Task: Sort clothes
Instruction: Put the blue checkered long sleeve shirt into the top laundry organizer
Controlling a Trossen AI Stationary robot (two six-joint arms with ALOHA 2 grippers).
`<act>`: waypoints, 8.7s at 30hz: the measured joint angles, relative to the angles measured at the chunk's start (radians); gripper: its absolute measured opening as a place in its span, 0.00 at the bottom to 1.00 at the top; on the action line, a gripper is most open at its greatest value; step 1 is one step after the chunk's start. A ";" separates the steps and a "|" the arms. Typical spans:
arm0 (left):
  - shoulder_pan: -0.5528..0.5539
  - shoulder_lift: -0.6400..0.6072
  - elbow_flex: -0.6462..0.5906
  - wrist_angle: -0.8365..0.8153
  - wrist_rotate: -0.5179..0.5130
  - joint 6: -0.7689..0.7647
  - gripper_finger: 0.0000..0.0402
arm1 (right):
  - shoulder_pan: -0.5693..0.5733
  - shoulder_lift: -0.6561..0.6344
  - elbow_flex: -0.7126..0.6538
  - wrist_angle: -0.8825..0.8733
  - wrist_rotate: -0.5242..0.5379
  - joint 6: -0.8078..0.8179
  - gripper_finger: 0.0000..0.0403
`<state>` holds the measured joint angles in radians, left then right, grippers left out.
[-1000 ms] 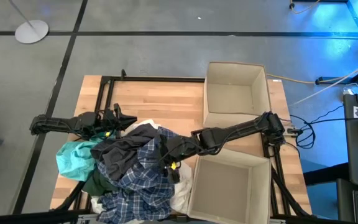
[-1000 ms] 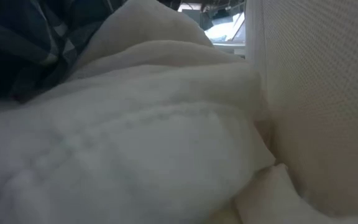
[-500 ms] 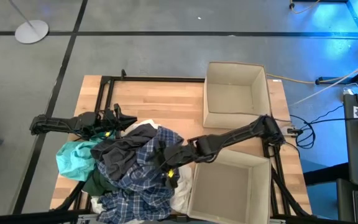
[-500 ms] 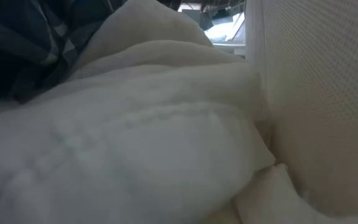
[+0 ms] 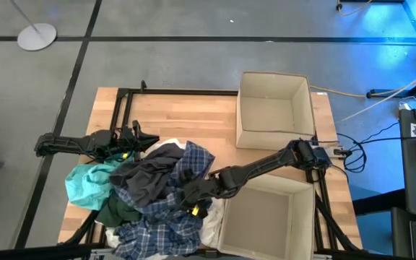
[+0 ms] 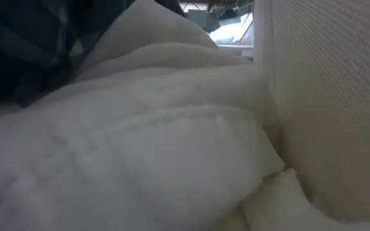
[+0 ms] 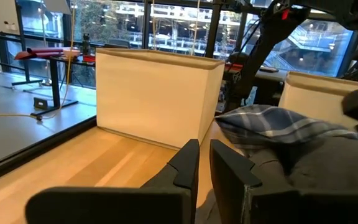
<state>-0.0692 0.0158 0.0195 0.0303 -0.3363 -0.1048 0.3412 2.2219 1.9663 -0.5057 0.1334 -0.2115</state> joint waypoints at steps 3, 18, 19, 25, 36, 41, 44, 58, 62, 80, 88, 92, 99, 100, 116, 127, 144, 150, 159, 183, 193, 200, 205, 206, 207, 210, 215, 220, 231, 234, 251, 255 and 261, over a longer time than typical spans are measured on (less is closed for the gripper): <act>0.000 0.000 0.000 0.000 0.000 0.000 0.07 | 0.000 -0.005 0.000 -0.098 0.036 0.000 0.95; 0.000 0.001 0.000 0.001 0.000 0.008 0.07 | -0.027 0.081 -0.019 -0.033 0.198 0.024 0.91; 0.000 0.001 0.000 0.001 0.000 0.005 0.07 | -0.031 0.094 -0.019 -0.016 0.200 0.024 0.89; 0.000 0.001 0.000 0.000 0.000 -0.015 0.07 | -0.049 0.119 -0.019 0.026 0.208 0.027 0.69; 0.000 0.000 0.000 0.000 0.000 -0.010 0.07 | -0.060 0.121 -0.019 0.077 0.219 0.009 0.31; 0.000 0.000 0.000 0.000 0.001 -0.002 0.07 | -0.061 0.121 -0.019 0.082 0.226 -0.010 0.20; 0.000 0.000 0.000 0.000 0.000 0.001 0.07 | -0.060 0.118 -0.020 0.076 0.224 -0.029 0.07; 0.000 0.000 0.000 0.000 0.000 -0.003 0.07 | -0.048 -0.085 -0.021 -0.047 0.315 -0.059 0.04; 0.000 0.000 0.000 0.000 -0.001 -0.003 0.07 | -0.047 -0.162 -0.021 -0.043 0.388 -0.087 0.04; 0.000 0.000 -0.001 0.005 0.000 0.003 0.07 | -0.094 -0.450 -0.020 0.211 0.597 -0.380 0.04; 0.000 0.000 -0.001 0.005 0.000 0.001 0.07 | -0.210 -0.552 -0.019 0.375 0.600 -0.558 0.04; 0.000 0.000 -0.001 0.004 0.001 0.000 0.07 | -0.267 -0.592 -0.018 0.427 0.584 -0.653 0.04; 0.000 0.000 -0.001 0.004 0.001 -0.025 0.07 | -0.364 -0.651 -0.018 0.489 0.562 -0.795 0.04; 0.000 0.000 -0.001 0.004 0.001 -0.026 0.07 | -0.376 -0.659 -0.018 0.498 0.556 -0.813 0.04; 0.000 0.000 -0.001 0.006 0.000 -0.045 0.07 | -0.667 -0.684 0.237 0.505 0.466 -1.080 0.04; 0.000 0.000 -0.001 0.007 0.000 -0.065 0.07 | -0.854 -0.680 0.293 0.056 0.575 -0.902 0.04; 0.000 0.000 -0.001 0.005 -0.001 -0.096 0.07 | -0.951 -0.752 -0.007 -0.637 0.518 -0.169 0.04; 0.000 0.000 -0.001 0.004 -0.001 -0.097 0.07 | -0.958 -0.863 -0.326 -0.571 0.470 -0.076 0.04; 0.000 0.000 -0.001 0.004 -0.001 -0.102 0.07 | -1.151 -0.909 -0.680 -0.445 0.103 0.027 0.04; 0.000 0.000 -0.001 0.004 -0.008 -0.104 0.07 | -1.278 -0.880 -0.531 -0.695 -0.144 0.105 0.57; 0.000 0.000 -0.001 0.004 -0.014 -0.090 0.07 | -1.106 -0.889 -0.343 -0.536 -0.455 0.119 0.61; 0.000 0.000 -0.001 0.005 -0.043 -0.086 0.07 | -0.774 -0.803 -0.345 -0.367 -0.339 -0.037 0.60; 0.000 0.000 -0.001 0.005 -0.043 -0.086 0.07 | -0.622 -0.702 -0.336 -0.330 -0.086 -0.137 0.60; 0.000 0.000 -0.001 0.005 -0.043 -0.086 0.07 | -0.609 -0.677 -0.325 -0.344 -0.047 -0.142 0.60; 0.000 0.000 -0.001 0.005 -0.043 -0.086 0.07 | -0.600 -0.648 -0.311 -0.367 -0.019 -0.145 0.60; 0.000 0.000 -0.001 0.005 -0.043 -0.086 0.07 | -0.595 -0.560 -0.260 -0.456 -0.002 -0.115 0.60; 0.000 0.000 -0.001 0.004 -0.043 -0.085 0.07 | -0.599 -0.444 -0.215 -0.588 0.057 -0.051 0.60; 0.000 0.001 -0.001 0.004 -0.043 -0.075 0.07 | -0.597 -0.379 -0.203 -0.645 0.096 -0.050 0.60; 0.000 0.001 -0.001 0.004 -0.043 -0.070 0.07 | -0.597 -0.353 -0.203 -0.693 0.092 -0.064 0.49; 0.000 0.001 -0.001 0.004 -0.043 -0.070 0.07 | -0.597 -0.353 -0.203 -0.698 0.093 -0.084 0.32; 0.000 0.000 -0.001 0.004 -0.042 -0.077 0.07 | -0.608 -0.431 0.103 -0.704 0.396 -0.164 0.02; 0.000 0.000 -0.001 0.004 -0.042 -0.078 0.07 | -0.649 -0.519 0.134 -0.708 0.566 -0.156 0.02; 0.000 0.000 -0.001 0.004 -0.042 -0.079 0.07 | -0.744 -0.636 0.134 -0.832 0.641 -0.024 0.01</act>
<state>-0.0693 0.0158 0.0189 0.0341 -0.3782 -0.1837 -0.4032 1.5857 2.1002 -1.3382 0.7748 -0.2351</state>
